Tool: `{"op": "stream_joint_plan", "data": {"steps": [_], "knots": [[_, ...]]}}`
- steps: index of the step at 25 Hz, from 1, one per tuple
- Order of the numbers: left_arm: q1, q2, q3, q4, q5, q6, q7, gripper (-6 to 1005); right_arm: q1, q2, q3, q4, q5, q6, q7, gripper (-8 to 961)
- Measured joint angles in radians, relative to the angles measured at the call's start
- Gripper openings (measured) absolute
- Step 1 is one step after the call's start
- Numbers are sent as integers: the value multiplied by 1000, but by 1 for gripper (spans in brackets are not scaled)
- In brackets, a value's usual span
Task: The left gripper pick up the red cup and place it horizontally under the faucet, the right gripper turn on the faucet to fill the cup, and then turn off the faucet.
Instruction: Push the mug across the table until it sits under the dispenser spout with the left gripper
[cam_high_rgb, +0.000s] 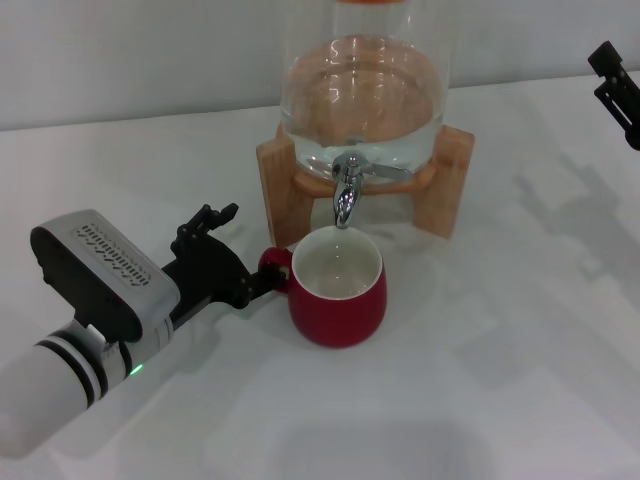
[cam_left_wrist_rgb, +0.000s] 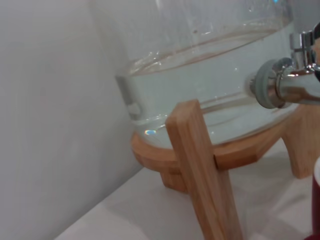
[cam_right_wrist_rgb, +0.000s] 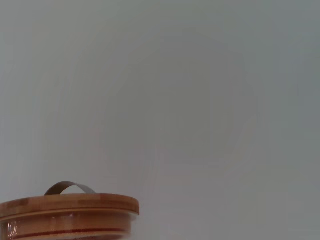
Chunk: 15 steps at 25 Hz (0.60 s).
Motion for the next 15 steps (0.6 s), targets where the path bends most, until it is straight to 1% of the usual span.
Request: {"op": "stream_joint_plan", "data": {"steps": [15], "knots": [[0,1,-3,8,-21,-16,0,874,1,0,0,0,0,1,0,778]]}}
